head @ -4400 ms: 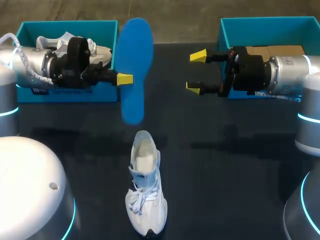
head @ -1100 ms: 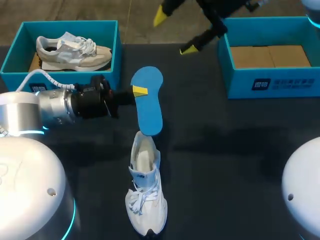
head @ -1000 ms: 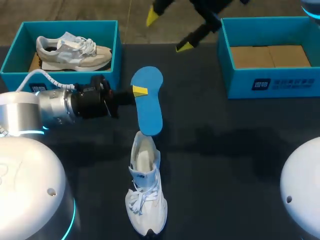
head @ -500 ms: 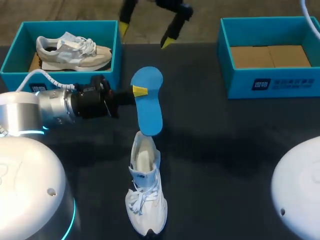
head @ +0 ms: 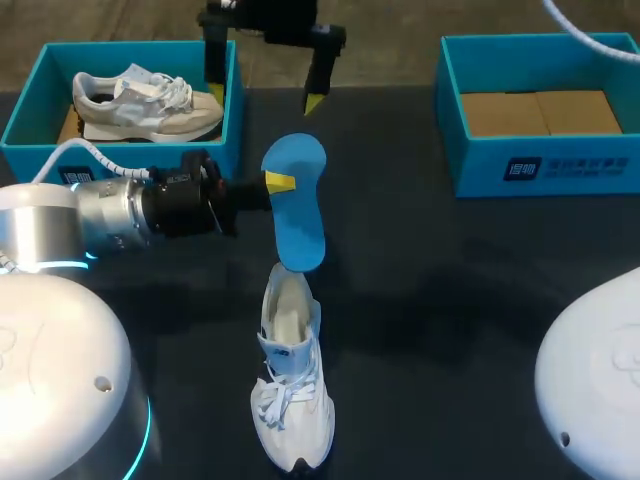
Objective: Take the shoe out of the shoebox, open the shoe tongue, remove and reinsert the insole, then place the shoe into the shoebox
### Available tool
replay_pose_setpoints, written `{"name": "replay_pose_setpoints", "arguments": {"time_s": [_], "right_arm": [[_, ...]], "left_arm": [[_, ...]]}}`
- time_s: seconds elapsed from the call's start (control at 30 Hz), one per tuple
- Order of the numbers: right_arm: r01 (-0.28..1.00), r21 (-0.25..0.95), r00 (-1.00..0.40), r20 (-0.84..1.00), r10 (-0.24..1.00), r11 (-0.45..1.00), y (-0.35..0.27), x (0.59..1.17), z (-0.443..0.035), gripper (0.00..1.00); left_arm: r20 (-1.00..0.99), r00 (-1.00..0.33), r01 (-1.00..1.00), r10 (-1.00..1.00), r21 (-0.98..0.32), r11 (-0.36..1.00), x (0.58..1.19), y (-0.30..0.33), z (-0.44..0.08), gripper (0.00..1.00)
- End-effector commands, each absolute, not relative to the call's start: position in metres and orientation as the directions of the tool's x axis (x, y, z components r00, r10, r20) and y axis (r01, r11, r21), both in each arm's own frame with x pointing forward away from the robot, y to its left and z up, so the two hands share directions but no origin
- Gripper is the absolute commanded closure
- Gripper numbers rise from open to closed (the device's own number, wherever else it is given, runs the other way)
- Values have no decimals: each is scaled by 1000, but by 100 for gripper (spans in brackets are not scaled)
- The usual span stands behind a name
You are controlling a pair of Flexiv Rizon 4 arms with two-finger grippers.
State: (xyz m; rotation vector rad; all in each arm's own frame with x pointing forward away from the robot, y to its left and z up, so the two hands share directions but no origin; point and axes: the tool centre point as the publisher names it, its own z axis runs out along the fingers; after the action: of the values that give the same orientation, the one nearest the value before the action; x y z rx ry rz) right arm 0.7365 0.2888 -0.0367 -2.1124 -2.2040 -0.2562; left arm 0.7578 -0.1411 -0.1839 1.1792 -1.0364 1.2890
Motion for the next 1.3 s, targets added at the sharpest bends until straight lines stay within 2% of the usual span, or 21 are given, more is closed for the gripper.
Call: {"name": "replay_pose_setpoints", "arguments": {"time_s": [0.03,0.13,0.3,0.5,0.7,0.77,0.9,1.3], "right_arm": [[998,58,-42,141,989,34,292,738,-40,0],[998,60,-42,169,985,32,289,739,-41,0],[996,85,-58,434,899,23,275,741,-37,0],[997,79,-46,591,805,-1,259,741,-43,0],[999,37,-9,765,644,-31,244,739,-55,0],[999,36,-16,831,557,-26,241,739,-58,0],[999,25,-5,893,450,-38,234,739,-64,0],[999,5,9,966,259,-53,227,740,-89,0]], "left_arm": [[989,43,-996,139,53,-70,757,-142,-183,100],[989,43,-996,139,53,-70,757,-142,-183,100],[989,43,-996,139,53,-70,757,-142,-183,100],[989,43,-996,139,53,-70,757,-142,-183,100],[989,43,-996,139,53,-70,757,-142,-183,100],[989,43,-996,139,53,-70,757,-142,-183,100],[989,43,-996,139,53,-70,757,-142,-183,100],[989,43,-996,139,53,-70,757,-142,-183,100]]}}
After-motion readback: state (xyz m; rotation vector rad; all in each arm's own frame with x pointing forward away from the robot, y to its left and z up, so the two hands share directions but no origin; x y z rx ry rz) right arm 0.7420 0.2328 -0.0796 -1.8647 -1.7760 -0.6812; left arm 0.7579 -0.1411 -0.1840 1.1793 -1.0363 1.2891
